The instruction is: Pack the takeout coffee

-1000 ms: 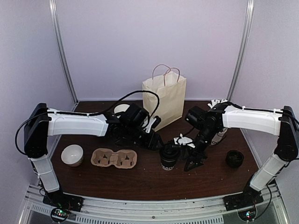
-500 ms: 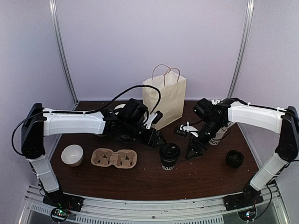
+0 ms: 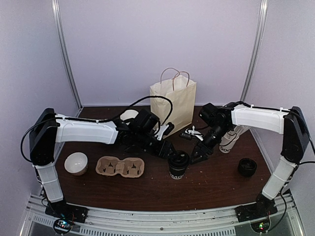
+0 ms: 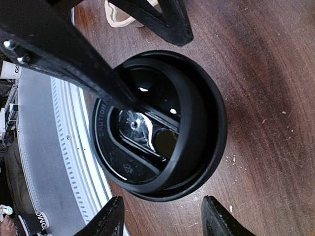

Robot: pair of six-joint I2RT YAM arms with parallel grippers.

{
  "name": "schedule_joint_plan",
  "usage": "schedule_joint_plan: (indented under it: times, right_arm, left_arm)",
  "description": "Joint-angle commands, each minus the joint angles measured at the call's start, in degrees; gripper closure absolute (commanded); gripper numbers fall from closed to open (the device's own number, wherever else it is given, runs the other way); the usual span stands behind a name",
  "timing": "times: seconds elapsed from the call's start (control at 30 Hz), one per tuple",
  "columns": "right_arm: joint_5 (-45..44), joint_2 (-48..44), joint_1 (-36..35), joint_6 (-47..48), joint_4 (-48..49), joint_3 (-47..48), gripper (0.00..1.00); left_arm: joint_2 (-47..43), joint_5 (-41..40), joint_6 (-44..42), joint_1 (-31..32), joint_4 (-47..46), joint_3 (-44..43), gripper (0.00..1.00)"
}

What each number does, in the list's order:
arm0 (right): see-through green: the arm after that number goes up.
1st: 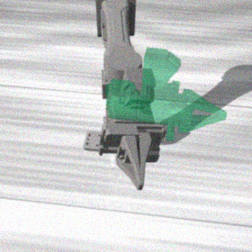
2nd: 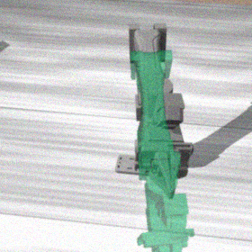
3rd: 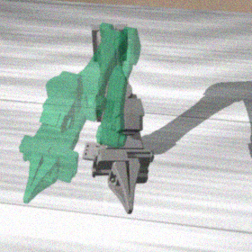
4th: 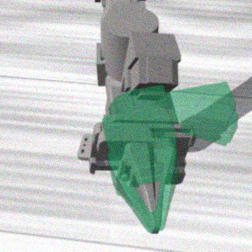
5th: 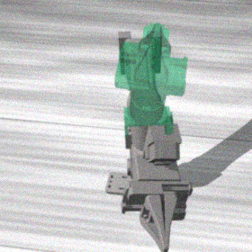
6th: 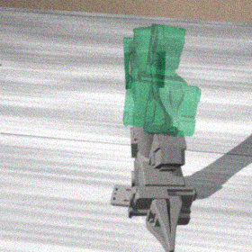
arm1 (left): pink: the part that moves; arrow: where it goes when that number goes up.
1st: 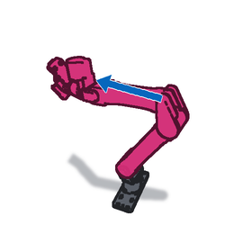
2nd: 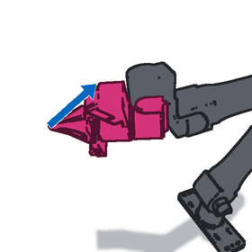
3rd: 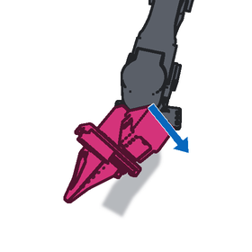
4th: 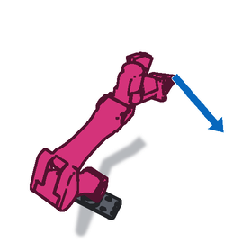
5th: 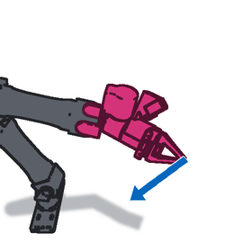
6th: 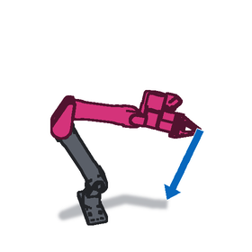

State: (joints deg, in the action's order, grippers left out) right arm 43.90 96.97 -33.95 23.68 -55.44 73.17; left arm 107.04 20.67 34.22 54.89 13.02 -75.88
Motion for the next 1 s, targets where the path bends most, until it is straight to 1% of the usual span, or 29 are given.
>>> schedule_joint_plan:
  times: [0.0, 0.13, 0.27, 0.37, 0.53, 0.7, 0.97]
  right_arm:
    - [2.34, 1.77, 0.54, -1.12, 0.31, 1.53, 0.43]
    - [3.63, 3.28, 0.59, -1.57, 0.24, 2.18, 0.44]
    - [1.7, 5.1, 0.65, -2.38, 0.1, 2.57, 0.45]
    - [-1.34, 7.08, 0.73, -3.33, -0.65, 2.78, 0.46]
    - [-11.53, 11.57, 1.09, -5.07, -1.68, 2.66, 0.48]
    - [-15.97, 14.95, 1.37, -6.02, -1.88, 2.03, 0.51]
    - [-19.9, 13.88, 1.35, -5.79, -1.42, 2.16, 0.52]
  left_arm:
    - [0.93, 0.14, 0.38, -0.14, -1.27, -0.14, 0.44]
    - [1.13, 0.33, 0.76, -0.14, -1.08, 0.29, 0.46]
    - [1.4, 0.7, 0.91, -0.15, -0.98, 0.44, 0.47]
    - [1.56, 0.95, 1.07, -0.14, -0.94, 0.64, 0.49]
    - [1.39, 0.58, 0.89, -0.22, -0.18, 0.73, 0.49]
    - [1.49, 0.34, 0.59, -0.24, 0.51, 0.49, 0.5]
    - [1.25, 0.25, -0.01, -0.23, 1.3, 0.2, 0.5]
